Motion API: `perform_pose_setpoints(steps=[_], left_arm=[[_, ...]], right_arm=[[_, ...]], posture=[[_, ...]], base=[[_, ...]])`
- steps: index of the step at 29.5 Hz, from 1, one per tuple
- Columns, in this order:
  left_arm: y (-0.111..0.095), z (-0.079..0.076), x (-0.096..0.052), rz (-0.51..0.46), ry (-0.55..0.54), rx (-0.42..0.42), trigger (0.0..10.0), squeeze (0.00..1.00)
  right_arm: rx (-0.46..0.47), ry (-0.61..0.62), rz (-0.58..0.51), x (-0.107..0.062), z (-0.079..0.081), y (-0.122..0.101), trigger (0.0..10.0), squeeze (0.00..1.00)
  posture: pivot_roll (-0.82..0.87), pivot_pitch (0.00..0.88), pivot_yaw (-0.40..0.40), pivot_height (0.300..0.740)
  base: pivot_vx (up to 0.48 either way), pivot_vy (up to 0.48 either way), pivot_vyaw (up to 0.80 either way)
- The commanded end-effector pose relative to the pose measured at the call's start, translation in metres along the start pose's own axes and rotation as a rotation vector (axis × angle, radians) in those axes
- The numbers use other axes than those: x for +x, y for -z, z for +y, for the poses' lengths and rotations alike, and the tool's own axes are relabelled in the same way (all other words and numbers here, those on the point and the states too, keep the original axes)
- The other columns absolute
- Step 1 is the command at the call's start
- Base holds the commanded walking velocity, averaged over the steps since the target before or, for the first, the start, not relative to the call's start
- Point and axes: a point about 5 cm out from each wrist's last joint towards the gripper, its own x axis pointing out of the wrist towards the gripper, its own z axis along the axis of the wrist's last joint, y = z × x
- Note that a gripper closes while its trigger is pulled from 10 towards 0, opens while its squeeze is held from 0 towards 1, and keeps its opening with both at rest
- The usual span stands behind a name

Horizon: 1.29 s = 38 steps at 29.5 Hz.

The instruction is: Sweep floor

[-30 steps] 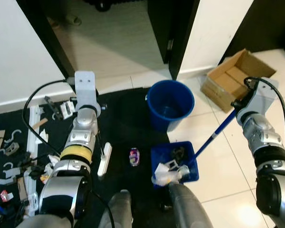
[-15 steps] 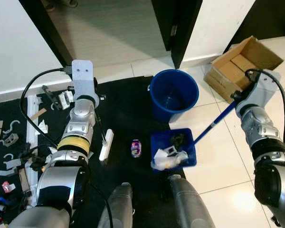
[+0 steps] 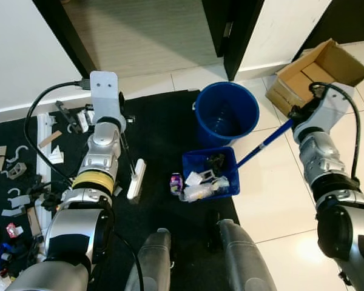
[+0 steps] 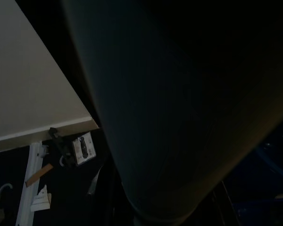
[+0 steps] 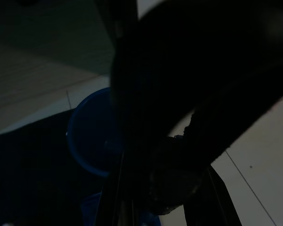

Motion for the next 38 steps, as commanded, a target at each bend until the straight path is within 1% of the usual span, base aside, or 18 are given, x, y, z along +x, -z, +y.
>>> perform_pose_setpoints(steps=[1, 5, 7, 13, 16, 18, 19, 21, 23, 25, 27, 28, 30, 31, 32, 33, 35, 38], left_arm=[[0.015, 0.005, -0.005, 0.044, -0.008, 0.039, 10.0, 0.00], [0.016, 0.004, -0.006, 0.034, -0.006, 0.045, 10.0, 0.00], [0.017, 0.004, -0.007, 0.029, -0.005, 0.043, 10.0, 0.00], [0.020, 0.000, -0.008, 0.034, 0.007, 0.040, 10.0, 0.00], [0.024, -0.010, -0.007, 0.071, 0.038, 0.056, 10.0, 0.00], [0.026, -0.020, -0.006, 0.086, 0.074, 0.076, 10.0, 0.00], [0.026, -0.020, -0.006, 0.086, 0.074, 0.076, 10.0, 0.00], [0.025, -0.031, -0.005, 0.096, 0.106, 0.104, 10.0, 0.00], [0.020, -0.045, -0.003, 0.098, 0.145, 0.103, 10.0, 0.00], [0.016, -0.054, -0.001, 0.097, 0.166, 0.095, 10.0, 0.00], [0.013, -0.059, 0.001, 0.096, 0.176, 0.097, 10.0, 0.00], [0.013, -0.059, 0.001, 0.096, 0.176, 0.097, 10.0, 0.00], [0.008, -0.067, 0.002, 0.085, 0.200, 0.102, 10.0, 0.00], [0.008, -0.067, 0.002, 0.085, 0.200, 0.102, 10.0, 0.00], [0.003, -0.076, 0.003, 0.075, 0.228, 0.098, 10.0, 0.00], [0.003, -0.076, 0.003, 0.075, 0.228, 0.098, 10.0, 0.00], [0.001, -0.084, 0.003, 0.085, 0.236, 0.108, 10.0, 0.00], [0.002, -0.090, 0.003, 0.104, 0.231, 0.125, 10.0, 0.00]], right_arm=[[-0.042, 0.001, -0.012, -0.005, -0.004, 0.008, 10.0, 0.00], [-0.085, 0.002, -0.030, -0.007, -0.003, 0.011, 10.0, 0.00], [-0.084, 0.009, -0.045, -0.009, -0.002, 0.012, 10.0, 0.00], [-0.076, 0.013, -0.035, -0.014, 0.001, 0.023, 10.0, 0.00], [-0.084, 0.035, -0.007, -0.017, 0.000, 0.032, 10.0, 0.00], [-0.110, 0.082, 0.024, -0.018, -0.001, 0.036, 10.0, 0.00], [-0.110, 0.082, 0.024, -0.018, -0.001, 0.036, 10.0, 0.00], [-0.121, 0.109, 0.040, -0.018, 0.000, 0.039, 10.0, 0.00], [-0.115, 0.124, 0.059, -0.018, 0.002, 0.042, 10.0, 0.00], [-0.111, 0.131, 0.091, -0.018, 0.002, 0.045, 10.0, 0.00], [-0.109, 0.136, 0.123, -0.019, 0.001, 0.048, 10.0, 0.00], [-0.109, 0.136, 0.123, -0.019, 0.001, 0.048, 10.0, 0.00], [-0.124, 0.136, 0.148, -0.019, -0.001, 0.050, 10.0, 0.00], [-0.124, 0.136, 0.148, -0.019, -0.001, 0.050, 10.0, 0.00], [-0.143, 0.135, 0.161, -0.019, -0.004, 0.050, 10.0, 0.00], [-0.143, 0.135, 0.161, -0.019, -0.004, 0.050, 10.0, 0.00], [-0.159, 0.133, 0.165, -0.018, -0.006, 0.049, 10.0, 0.00], [-0.169, 0.133, 0.165, -0.018, -0.007, 0.048, 10.0, 0.00]], posture=[[0.10, 0.321, -0.021, 0.740], [0.10, 0.336, -0.019, 0.740], [0.10, 0.338, -0.017, 0.740], [0.10, 0.350, -0.012, 0.740], [0.10, 0.356, -0.009, 0.740], [0.09, 0.359, -0.009, 0.740], [0.09, 0.359, -0.009, 0.740], [0.09, 0.360, -0.007, 0.740], [0.08, 0.359, 0.000, 0.740], [0.08, 0.356, 0.002, 0.740], [0.08, 0.353, 0.002, 0.740], [0.08, 0.353, 0.002, 0.740], [0.08, 0.356, 0.003, 0.740], [0.08, 0.356, 0.003, 0.740], [0.08, 0.357, 0.003, 0.740], [0.08, 0.357, 0.003, 0.740], [0.08, 0.357, 0.004, 0.740], [0.08, 0.357, 0.004, 0.740]], base=[[0.000, 0.000, 0.00], [0.000, 0.000, 0.00], [0.000, 0.000, 0.00], [0.000, 0.000, 0.00], [0.000, 0.000, 0.00], [0.000, 0.000, 0.00], [0.000, 0.000, 0.00], [0.000, 0.000, 0.00], [0.000, 0.000, 0.00], [0.000, 0.000, 0.00], [0.000, 0.000, 0.00], [0.000, 0.000, 0.00], [0.000, 0.000, 0.00], [0.000, 0.000, 0.00], [0.000, 0.000, 0.00], [0.000, 0.000, 0.00], [0.000, 0.000, 0.00], [0.000, 0.000, 0.00]])
